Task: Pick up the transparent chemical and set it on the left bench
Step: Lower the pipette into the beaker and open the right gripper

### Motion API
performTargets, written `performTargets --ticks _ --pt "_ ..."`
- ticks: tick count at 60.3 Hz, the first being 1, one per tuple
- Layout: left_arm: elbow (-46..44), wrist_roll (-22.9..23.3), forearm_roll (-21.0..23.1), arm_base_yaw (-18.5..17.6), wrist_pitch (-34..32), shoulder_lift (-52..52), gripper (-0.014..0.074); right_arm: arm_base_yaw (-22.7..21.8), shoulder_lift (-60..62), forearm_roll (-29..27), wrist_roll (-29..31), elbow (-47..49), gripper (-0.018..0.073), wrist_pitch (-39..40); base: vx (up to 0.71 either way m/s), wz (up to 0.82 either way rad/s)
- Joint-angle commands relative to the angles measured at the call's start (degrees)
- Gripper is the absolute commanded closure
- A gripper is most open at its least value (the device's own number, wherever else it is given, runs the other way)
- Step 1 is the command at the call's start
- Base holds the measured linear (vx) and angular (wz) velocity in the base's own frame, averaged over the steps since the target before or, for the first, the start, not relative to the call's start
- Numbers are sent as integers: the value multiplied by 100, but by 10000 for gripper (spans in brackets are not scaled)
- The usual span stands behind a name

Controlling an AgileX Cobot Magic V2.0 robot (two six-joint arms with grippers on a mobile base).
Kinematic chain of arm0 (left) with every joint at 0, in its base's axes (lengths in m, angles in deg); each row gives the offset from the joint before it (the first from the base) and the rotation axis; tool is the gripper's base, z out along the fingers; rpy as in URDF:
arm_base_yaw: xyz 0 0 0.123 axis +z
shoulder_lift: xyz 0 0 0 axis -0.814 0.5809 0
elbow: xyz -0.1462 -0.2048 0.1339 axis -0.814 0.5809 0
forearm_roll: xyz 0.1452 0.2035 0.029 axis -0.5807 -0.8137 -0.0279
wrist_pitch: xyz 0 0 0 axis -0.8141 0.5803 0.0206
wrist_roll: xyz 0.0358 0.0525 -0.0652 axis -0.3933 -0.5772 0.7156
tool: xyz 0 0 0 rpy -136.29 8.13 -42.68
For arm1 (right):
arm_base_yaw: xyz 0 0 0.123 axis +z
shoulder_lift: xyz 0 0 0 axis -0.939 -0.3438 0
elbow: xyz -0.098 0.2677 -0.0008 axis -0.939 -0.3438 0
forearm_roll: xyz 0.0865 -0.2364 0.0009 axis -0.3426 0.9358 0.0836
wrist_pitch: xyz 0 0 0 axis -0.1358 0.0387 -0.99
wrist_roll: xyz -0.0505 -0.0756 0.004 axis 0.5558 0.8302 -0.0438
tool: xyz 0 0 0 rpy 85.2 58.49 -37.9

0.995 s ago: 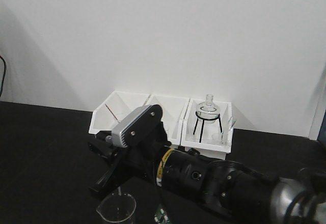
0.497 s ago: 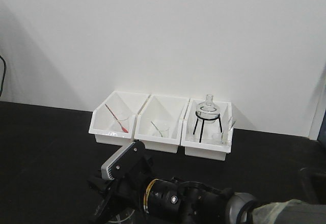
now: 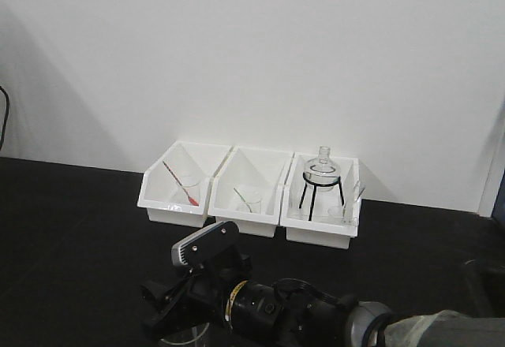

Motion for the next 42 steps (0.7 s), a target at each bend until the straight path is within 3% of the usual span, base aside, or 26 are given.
performTargets --ticks 1,9,15,23,42 --pt "93 45 4 -10 -449 -110 600 -26 645 -82 -255 200 74 170 0 0" --pt "93 45 4 -10 -449 -110 600 -26 1173 392 -210 200 80 -179 0 0" --pt "93 45 4 -10 -449 -110 600 -2 1581 829 -527 152 80 -637 0 0" --pt "93 45 4 -10 -449 -110 600 4 2773 1472 -749 -516 80 -954 0 0" --pt "93 45 4 -10 -449 -110 600 -66 5018 1518 -1117 -2663 80 -2152 0 0"
